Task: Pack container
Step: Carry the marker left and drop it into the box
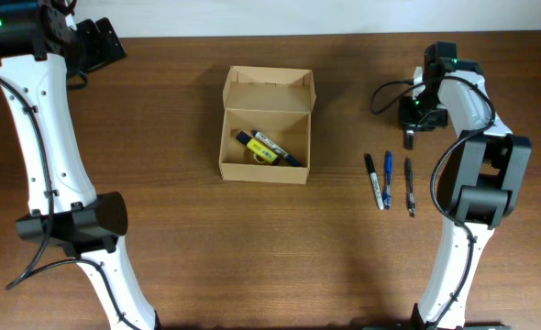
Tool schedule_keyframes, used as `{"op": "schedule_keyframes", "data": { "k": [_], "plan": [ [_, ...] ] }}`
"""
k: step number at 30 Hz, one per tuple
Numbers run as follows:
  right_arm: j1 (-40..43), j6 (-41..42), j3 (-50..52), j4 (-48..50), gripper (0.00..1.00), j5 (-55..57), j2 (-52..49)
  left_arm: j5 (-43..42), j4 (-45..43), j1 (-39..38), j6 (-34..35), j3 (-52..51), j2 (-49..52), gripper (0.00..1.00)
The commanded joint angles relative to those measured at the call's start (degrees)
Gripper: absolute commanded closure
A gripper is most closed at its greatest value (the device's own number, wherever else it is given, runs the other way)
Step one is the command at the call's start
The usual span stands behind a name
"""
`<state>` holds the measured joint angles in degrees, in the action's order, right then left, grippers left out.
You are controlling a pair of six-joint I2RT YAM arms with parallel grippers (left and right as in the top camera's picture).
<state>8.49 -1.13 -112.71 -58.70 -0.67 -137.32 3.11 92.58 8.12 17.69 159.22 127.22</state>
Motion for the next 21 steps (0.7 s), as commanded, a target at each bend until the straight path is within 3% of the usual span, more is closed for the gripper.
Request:
{"op": "schedule_keyframes", "data": {
  "k": [1, 9, 13, 18, 21],
  "plan": [
    [0.3, 0.7, -0.1, -0.3, 0.96, 0.2, -2.2, -0.6, 0.0, 0.3, -0.7, 1.0, 0.0, 0.0],
    [0.0, 1.4, -5.6, -4.8, 0.96, -5.5, 1.0, -0.6, 0.0, 0.3, -0.7, 1.0, 0.0, 0.0],
    [-0.9, -3.0, -15.0, -8.1, 0.96, -15.5, 5.6, -0.6, 0.0, 0.3, -0.7, 1.0, 0.0, 0.0],
    [-5.1, -6.1, -30.4, -14.8, 0.96, -15.6, 11.8, -0.6, 0.0, 0.3, -0.7, 1.0, 0.0, 0.0],
    [-10.1, -14.1, -38.4, -20.4, 0.96, -15.2, 14.6, -0.6, 0.0, 0.3, -0.7, 1.0, 0.0, 0.0]
  ]
}}
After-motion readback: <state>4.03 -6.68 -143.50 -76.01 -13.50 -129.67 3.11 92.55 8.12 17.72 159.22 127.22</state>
